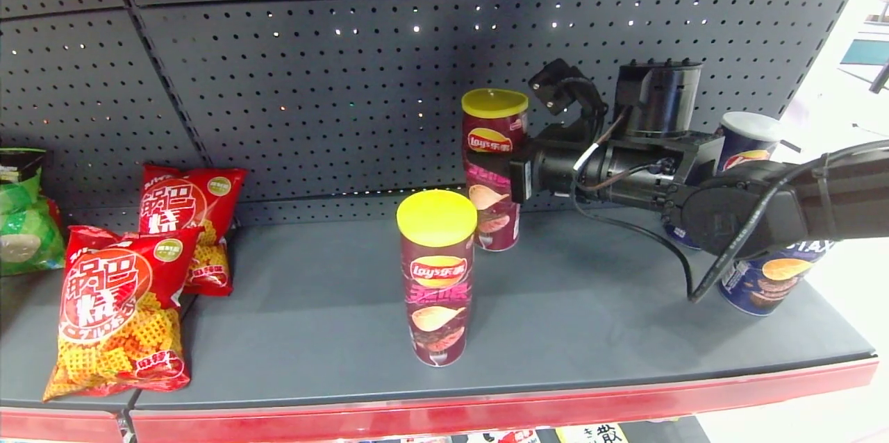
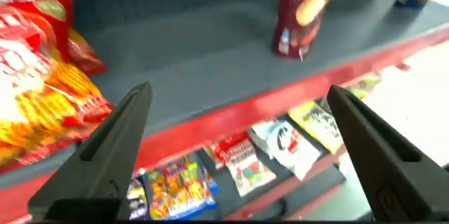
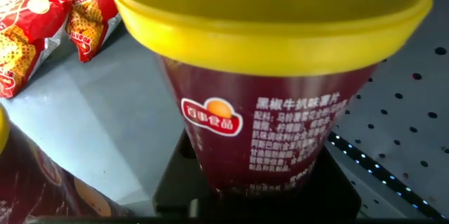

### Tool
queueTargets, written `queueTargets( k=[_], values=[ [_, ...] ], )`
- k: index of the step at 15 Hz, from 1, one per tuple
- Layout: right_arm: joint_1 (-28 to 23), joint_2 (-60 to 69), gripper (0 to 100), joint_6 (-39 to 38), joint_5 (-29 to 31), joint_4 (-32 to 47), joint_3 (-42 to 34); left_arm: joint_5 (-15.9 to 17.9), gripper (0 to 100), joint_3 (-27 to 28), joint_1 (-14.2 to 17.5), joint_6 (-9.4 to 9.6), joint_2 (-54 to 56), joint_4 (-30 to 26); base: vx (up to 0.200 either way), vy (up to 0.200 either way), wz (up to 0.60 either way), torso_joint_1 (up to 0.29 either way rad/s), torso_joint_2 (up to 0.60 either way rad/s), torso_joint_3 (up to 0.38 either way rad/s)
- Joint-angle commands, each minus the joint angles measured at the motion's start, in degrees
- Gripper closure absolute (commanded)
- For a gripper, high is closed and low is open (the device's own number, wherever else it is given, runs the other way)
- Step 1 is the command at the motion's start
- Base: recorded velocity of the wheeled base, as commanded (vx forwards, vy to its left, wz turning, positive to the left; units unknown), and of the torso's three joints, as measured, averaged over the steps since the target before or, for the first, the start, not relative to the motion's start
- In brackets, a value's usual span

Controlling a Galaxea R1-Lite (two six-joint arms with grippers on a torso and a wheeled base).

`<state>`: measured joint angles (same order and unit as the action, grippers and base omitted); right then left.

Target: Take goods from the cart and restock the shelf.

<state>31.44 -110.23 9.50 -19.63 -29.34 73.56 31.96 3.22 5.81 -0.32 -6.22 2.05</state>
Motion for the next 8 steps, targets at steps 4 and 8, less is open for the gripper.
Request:
queueTargets(
  k=[4,8],
  values=[
    [-0.50,0.72,100,0.08,-0.06,-0.01,0.01,-21.94,0,-3.13,1.04,0.67,0.33,0.59,0.000,0.000,0.00,0.000,0.00,0.000],
    [-0.59,0.80,100,-0.53,0.03,-0.10,0.09,-26.25,0,-3.13,5.35,1.20,-0.90,0.59,0.000,0.000,0.00,0.000,0.00,0.000]
  ],
)
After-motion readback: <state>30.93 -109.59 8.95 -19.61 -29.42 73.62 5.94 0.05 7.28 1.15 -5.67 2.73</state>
